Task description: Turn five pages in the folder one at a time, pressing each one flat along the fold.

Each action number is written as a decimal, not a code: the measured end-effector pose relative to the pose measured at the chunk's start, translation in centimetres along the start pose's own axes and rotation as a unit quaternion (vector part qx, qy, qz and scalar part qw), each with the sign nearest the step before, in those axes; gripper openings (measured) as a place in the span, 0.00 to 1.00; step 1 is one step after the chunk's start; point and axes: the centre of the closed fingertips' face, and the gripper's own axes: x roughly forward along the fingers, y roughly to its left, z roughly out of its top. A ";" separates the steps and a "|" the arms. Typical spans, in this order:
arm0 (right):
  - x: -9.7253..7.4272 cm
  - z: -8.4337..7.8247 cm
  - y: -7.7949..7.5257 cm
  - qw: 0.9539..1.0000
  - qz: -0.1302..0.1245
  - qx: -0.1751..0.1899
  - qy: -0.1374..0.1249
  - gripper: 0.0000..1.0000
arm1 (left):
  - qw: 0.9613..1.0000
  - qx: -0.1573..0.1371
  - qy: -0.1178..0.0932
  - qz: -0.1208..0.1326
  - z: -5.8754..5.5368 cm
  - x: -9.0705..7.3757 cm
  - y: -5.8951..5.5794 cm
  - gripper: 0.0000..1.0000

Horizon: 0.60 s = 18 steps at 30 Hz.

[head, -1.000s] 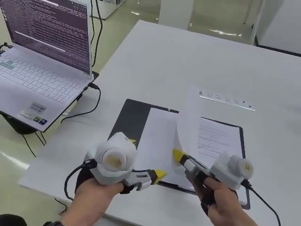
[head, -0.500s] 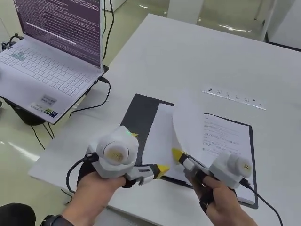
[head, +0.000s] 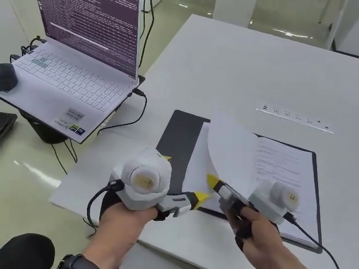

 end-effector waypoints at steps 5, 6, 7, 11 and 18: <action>0.7 -0.6 -0.7 1.000 -0.010 0.020 -0.005 0.00 | 1.000 0.000 0.001 0.000 -0.2 -0.1 0.1 0.70; 0.8 -0.8 -0.9 1.000 -0.012 0.026 -0.009 0.00 | 1.000 0.001 0.002 0.001 -0.3 -0.1 0.2 0.70; 1.1 -1.1 -1.3 0.999 -0.018 0.033 -0.011 0.00 | 1.000 -0.002 0.000 0.001 -0.2 0.0 0.2 0.70; 1.9 -2.2 -2.1 0.998 -0.036 0.047 -0.014 0.00 | 1.000 -0.003 -0.005 0.000 0.1 0.0 0.0 0.70; 2.5 -3.4 -3.7 0.995 -0.066 0.072 -0.017 0.00 | 1.000 -0.006 -0.001 -0.008 -0.6 -0.2 -0.9 0.68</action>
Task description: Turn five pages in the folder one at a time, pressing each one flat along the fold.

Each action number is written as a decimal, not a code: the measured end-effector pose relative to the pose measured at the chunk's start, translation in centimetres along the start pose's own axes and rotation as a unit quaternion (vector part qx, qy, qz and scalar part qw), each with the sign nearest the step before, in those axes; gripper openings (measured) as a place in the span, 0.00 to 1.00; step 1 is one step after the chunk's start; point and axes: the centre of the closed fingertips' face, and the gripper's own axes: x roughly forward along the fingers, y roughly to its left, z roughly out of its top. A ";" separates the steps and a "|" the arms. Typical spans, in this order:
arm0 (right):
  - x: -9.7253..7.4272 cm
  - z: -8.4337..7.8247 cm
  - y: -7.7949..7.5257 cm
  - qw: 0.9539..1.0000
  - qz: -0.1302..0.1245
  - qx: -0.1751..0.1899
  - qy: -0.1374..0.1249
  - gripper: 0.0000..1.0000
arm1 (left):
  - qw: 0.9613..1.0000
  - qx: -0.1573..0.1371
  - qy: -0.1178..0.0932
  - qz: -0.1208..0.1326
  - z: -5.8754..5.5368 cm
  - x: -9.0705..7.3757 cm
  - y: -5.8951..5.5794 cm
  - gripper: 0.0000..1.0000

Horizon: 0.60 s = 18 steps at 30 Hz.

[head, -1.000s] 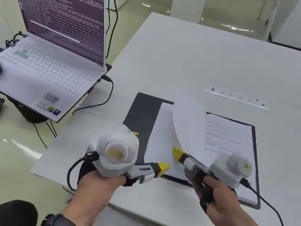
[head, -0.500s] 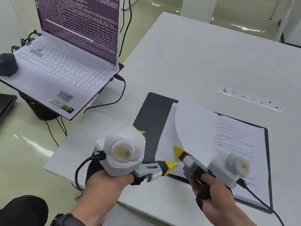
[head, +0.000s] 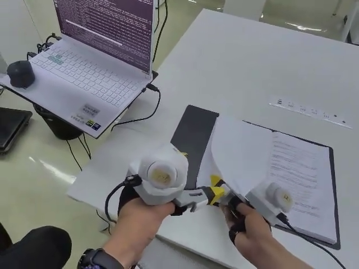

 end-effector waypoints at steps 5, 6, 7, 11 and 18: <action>0.5 -0.5 -0.7 1.000 -0.017 0.006 0.002 0.00 | 1.000 -0.007 0.001 -0.005 -0.6 -0.3 -0.4 0.68; 0.6 -0.7 -0.9 1.000 -0.023 0.008 0.003 0.00 | 1.000 -0.008 0.002 -0.006 -0.8 -0.3 -0.5 0.68; 0.7 -0.7 -1.0 1.000 -0.026 0.009 0.004 0.00 | 1.000 -0.009 0.003 -0.007 -0.8 -0.3 -0.5 0.67; 1.1 -2.0 -0.5 0.999 -0.012 -0.004 0.037 0.05 | 1.000 -0.011 0.004 -0.008 -1.0 -0.5 -0.3 0.67; 1.0 -1.8 0.0 1.000 -0.007 -0.010 0.025 0.13 | 1.000 -0.020 0.002 -0.005 -0.9 -0.7 0.7 0.67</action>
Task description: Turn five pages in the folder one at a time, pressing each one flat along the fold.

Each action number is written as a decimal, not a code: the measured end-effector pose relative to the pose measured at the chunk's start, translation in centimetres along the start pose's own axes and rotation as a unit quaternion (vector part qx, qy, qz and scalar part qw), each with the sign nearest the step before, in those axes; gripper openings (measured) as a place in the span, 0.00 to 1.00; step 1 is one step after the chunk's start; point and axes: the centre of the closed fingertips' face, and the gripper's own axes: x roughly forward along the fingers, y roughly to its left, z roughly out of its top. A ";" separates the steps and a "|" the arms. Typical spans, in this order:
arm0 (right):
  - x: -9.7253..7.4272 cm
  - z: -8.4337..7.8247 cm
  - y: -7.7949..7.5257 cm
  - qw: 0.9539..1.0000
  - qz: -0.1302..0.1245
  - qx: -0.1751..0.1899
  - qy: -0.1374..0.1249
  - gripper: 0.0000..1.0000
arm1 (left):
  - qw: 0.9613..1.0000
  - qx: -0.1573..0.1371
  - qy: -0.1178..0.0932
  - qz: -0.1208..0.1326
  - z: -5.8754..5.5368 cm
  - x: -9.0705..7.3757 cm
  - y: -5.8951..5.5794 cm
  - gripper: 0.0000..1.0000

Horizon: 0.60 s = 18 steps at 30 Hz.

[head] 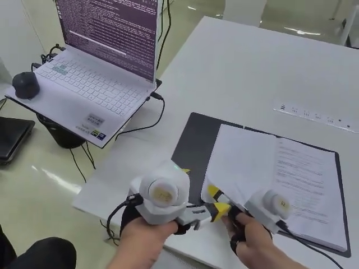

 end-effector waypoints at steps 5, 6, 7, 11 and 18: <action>-0.1 -0.1 1.2 1.000 0.028 0.002 0.005 0.28 | 1.000 0.002 0.004 0.000 -0.3 0.0 0.7 0.66; -0.3 -0.2 1.5 0.999 0.035 0.000 0.008 0.30 | 1.000 0.003 0.006 0.001 -0.5 -0.1 1.1 0.65; -0.4 -0.2 1.7 0.999 0.043 0.003 0.009 0.33 | 1.000 0.003 0.008 0.003 -0.7 -0.1 1.4 0.65; -1.6 -0.1 2.0 0.998 0.061 0.000 0.009 0.40 | 1.000 -0.004 0.009 0.007 -0.9 -0.6 2.7 0.63; -4.9 1.5 2.8 0.996 0.081 -0.028 -0.008 0.42 | 1.000 -0.008 0.007 0.001 -1.1 -0.3 4.1 0.51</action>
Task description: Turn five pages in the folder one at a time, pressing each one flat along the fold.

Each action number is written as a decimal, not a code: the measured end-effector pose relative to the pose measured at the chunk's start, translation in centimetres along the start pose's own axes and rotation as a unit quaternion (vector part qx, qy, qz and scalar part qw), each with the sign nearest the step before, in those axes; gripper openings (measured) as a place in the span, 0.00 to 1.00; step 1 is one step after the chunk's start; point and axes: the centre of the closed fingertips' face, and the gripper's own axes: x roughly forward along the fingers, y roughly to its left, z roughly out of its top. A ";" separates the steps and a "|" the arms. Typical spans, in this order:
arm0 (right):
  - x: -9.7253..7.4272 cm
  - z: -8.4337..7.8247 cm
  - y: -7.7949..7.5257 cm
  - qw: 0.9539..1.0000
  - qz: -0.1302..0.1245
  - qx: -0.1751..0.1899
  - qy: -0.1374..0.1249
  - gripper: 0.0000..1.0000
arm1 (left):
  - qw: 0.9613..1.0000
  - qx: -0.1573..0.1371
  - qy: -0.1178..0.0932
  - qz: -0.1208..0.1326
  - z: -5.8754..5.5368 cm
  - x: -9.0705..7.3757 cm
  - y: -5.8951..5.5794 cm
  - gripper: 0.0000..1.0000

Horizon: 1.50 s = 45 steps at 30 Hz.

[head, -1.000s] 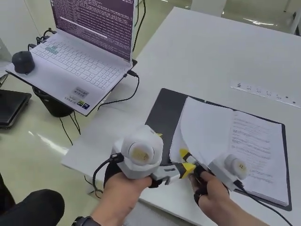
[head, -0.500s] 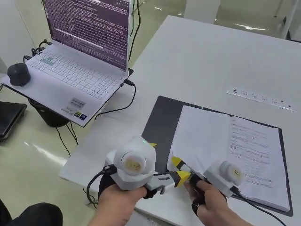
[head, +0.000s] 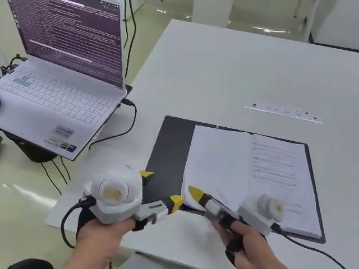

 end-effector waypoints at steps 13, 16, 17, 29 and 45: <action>-5.4 4.7 -2.5 0.997 -0.045 -0.051 -0.047 0.39 | 0.999 0.015 0.017 -0.050 0.4 3.4 0.3 0.30; -6.4 5.0 -3.3 0.996 -0.057 -0.047 -0.057 0.38 | 0.998 0.017 0.027 -0.062 0.3 4.9 -0.2 0.27; -6.7 5.1 -3.5 0.995 -0.058 -0.047 -0.059 0.39 | 0.997 0.022 0.030 -0.065 0.3 5.2 -0.5 0.26; -9.3 6.5 -4.6 0.991 -0.082 -0.051 -0.093 0.39 | 0.990 0.037 0.086 -0.109 -2.4 9.2 -2.0 0.18; -10.0 6.7 -6.1 0.988 -0.107 -0.033 -0.110 0.34 | 0.987 -0.021 0.121 -0.107 -5.8 12.2 -1.5 0.06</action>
